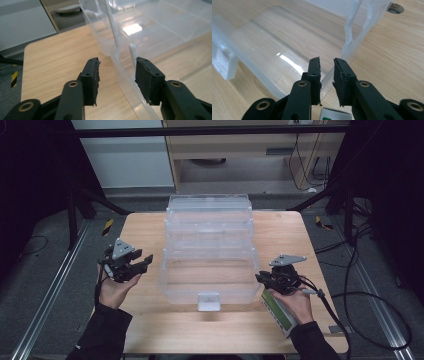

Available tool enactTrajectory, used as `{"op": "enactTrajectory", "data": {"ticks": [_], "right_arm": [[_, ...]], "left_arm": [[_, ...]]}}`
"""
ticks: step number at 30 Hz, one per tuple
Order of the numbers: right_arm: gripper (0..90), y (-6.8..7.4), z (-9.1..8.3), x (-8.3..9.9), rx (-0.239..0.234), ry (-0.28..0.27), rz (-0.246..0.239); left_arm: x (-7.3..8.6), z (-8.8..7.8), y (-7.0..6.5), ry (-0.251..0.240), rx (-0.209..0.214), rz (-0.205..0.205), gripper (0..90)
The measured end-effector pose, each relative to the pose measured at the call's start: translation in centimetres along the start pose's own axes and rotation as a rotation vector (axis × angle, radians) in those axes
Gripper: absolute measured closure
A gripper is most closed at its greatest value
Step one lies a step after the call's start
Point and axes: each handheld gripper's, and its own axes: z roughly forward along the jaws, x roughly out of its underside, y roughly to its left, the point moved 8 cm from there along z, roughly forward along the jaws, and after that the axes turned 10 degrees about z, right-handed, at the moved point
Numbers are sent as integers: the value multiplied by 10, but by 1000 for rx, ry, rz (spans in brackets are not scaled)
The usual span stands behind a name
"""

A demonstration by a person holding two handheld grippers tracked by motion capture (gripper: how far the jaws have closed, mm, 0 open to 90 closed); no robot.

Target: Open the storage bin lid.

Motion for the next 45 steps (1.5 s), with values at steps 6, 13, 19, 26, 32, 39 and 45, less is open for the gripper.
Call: {"op": "enactTrajectory", "data": {"ticks": [6, 13, 19, 26, 32, 39, 45], "right_arm": [[744, 0, 1, 0, 5, -4, 0], [673, -3, 2, -4, 29, -35, 17], [661, -5, 6, -2, 38, -21, 34], [689, -3, 7, 0, 25, -8, 37], [691, -3, 8, 0, 28, -10, 35], [707, -1, 7, 0, 39, -15, 12], [705, 3, 6, 2, 35, -10, 15]], "left_arm": [[15, 7, -13, 37, 41, -1, 461], [23, 12, -23, 60, 62, 8, 482], [30, 20, -30, 95, 93, 31, 530], [36, 27, -36, 123, 110, 37, 574], [38, 30, -40, 134, 122, 38, 606], [38, 30, -42, 140, 120, 46, 627], [40, 29, -40, 153, 106, 47, 644]]}}
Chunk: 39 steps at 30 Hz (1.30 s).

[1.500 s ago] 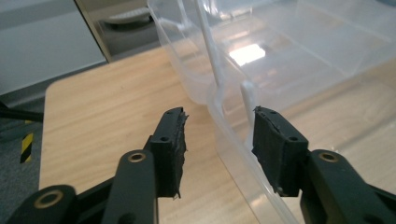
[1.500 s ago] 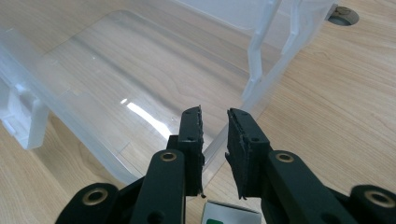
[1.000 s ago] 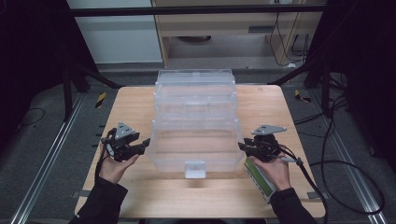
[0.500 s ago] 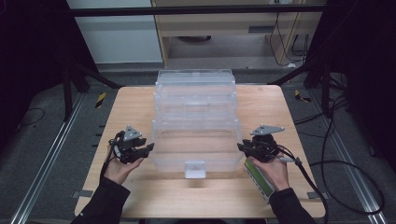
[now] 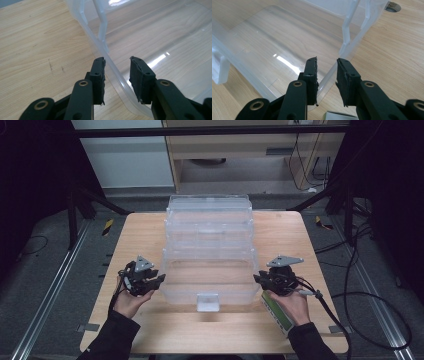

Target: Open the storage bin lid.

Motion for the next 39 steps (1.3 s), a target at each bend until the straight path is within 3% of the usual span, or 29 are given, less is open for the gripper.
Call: {"op": "enactTrajectory", "data": {"ticks": [18, 27, 33, 39], "right_arm": [[700, 2, -1, 1, -9, 0, -13], [702, 2, -1, 0, -8, -2, -2], [634, 1, -3, -3, -4, -34, -13], [584, 0, -16, -12, -16, -81, -4]], "left_arm": [[1, -9, -6, -5, -23, 10, 693], [2, -9, -6, -11, -10, -3, 683], [0, -13, -3, -21, -21, 9, 597], [-5, -27, 7, -71, -32, -15, 499]]}}
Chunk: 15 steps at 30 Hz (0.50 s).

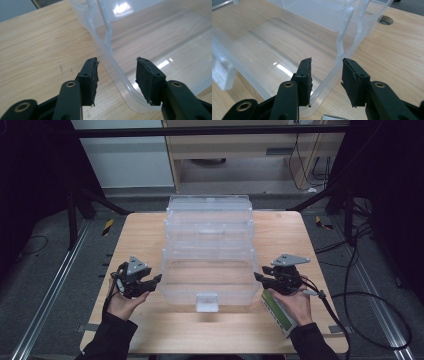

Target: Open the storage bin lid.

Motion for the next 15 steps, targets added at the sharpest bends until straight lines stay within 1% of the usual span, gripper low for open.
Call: {"op": "enactTrajectory", "data": {"ticks": [1, 4, 5, 7, 8, 11, 15], "right_arm": [[575, 0, -2, -1, 1, -5, -1], [554, -1, -9, -5, -3, -17, 6], [550, -2, -11, -6, -2, -20, 10], [537, -5, -16, -8, 12, -21, 7], [527, -6, -19, -9, 14, -20, 4], [500, -9, -28, -14, 23, -28, 2], [448, -10, -38, -17, 26, -26, 10]], "left_arm": [[-2, -3, 2, -16, 0, -8, 489], [-4, -11, 10, -41, -20, -12, 452], [-3, -14, 15, -49, -30, -20, 442], [-2, -17, 22, -51, -46, -32, 433], [-1, -18, 26, -55, -57, -43, 431], [5, -20, 36, -49, -82, -57, 420], [12, -19, 45, -38, -95, -68, 400]]}}
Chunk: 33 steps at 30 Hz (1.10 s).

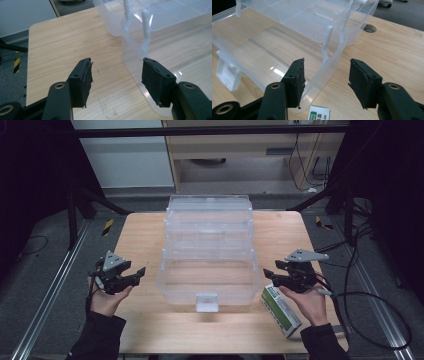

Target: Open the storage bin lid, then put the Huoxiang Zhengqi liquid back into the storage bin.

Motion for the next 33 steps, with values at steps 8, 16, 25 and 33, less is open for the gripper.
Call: {"op": "enactTrajectory", "data": {"ticks": [8, 16, 25, 33], "right_arm": [[372, 2, -15, 3, 26, 64, -29], [327, -1, -27, 10, 49, 122, -24], [305, 1, -31, 18, 43, 173, -18], [327, 6, -31, 26, 50, 243, -16]], "left_arm": [[13, 8, 12, 40, -29, -12, 384], [22, 12, 20, 75, -57, -15, 369], [29, 17, 22, 103, -45, -23, 358], [33, 17, 26, 114, -53, -35, 354]]}}
